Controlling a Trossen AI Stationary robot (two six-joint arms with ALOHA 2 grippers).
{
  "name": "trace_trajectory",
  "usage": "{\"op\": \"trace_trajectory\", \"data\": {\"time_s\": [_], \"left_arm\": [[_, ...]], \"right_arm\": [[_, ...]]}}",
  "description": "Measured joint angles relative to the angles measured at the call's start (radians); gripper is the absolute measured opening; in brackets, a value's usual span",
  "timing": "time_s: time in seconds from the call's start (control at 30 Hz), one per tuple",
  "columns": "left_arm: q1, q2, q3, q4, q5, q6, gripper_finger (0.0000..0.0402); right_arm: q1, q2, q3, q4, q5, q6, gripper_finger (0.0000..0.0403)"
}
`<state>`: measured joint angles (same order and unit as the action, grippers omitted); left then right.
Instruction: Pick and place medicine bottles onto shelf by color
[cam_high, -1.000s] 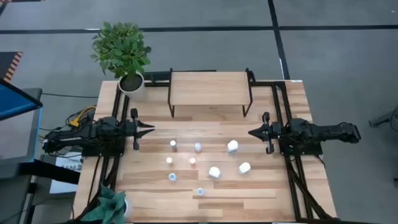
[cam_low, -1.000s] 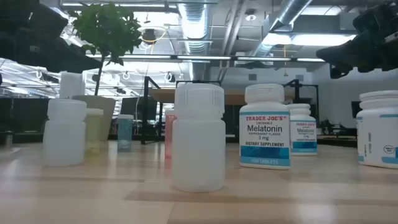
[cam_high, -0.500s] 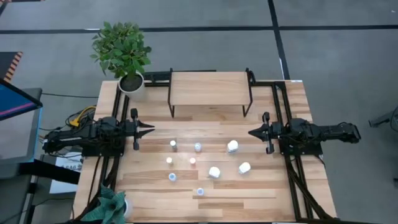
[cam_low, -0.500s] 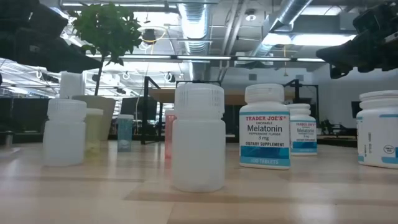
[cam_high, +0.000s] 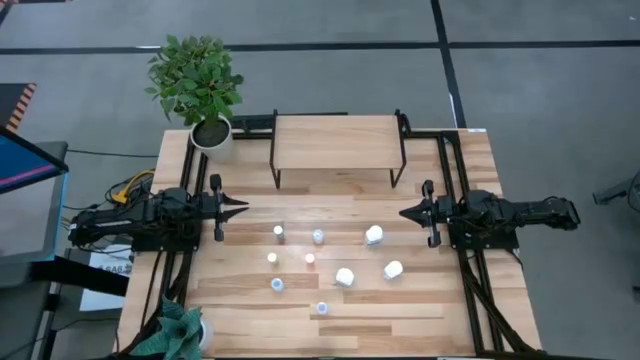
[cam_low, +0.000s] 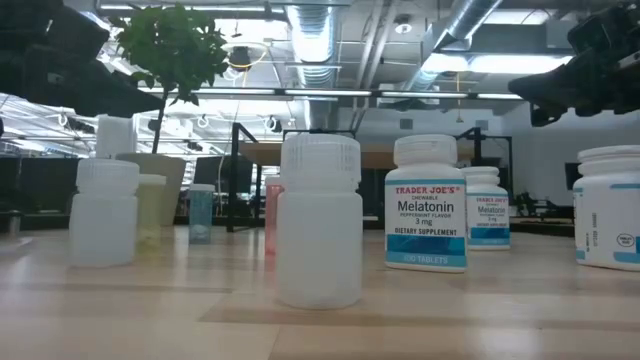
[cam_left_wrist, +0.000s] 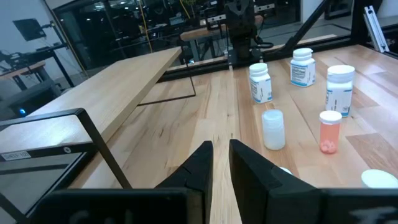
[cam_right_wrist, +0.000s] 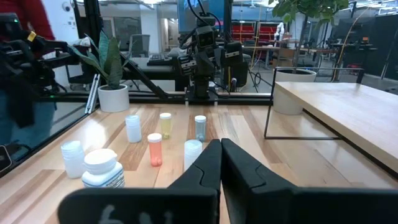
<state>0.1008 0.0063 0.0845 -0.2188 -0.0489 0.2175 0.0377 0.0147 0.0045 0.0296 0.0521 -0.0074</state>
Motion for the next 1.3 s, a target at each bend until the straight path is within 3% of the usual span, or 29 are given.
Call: {"op": "trace_trajectory", "data": {"time_s": [0.43,0.77,0.97,1.13,1.3], "left_arm": [[0.0,0.0,-0.001,0.011,0.0,-0.009,0.0043],[0.0,0.0,-0.004,0.168,0.004,-0.527,0.0043],[0.0,0.0,-0.004,0.171,-0.211,-0.843,0.0043],[0.0,0.0,-0.012,0.164,-0.403,-0.939,0.0043],[0.0,0.0,-0.021,0.171,-0.435,-0.963,0.0043]], "right_arm": [[0.0,0.0,0.0,0.0,0.0,0.0,0.0028],[0.0,0.0,0.0,0.0,0.0,0.0,0.0029],[0.0,0.0,0.0,0.0,0.0,0.0,0.0027],[-0.001,0.0,0.0,0.0,0.003,0.0,0.0029],[0.0,0.0,0.0,0.046,0.003,0.021,0.0029]]}}
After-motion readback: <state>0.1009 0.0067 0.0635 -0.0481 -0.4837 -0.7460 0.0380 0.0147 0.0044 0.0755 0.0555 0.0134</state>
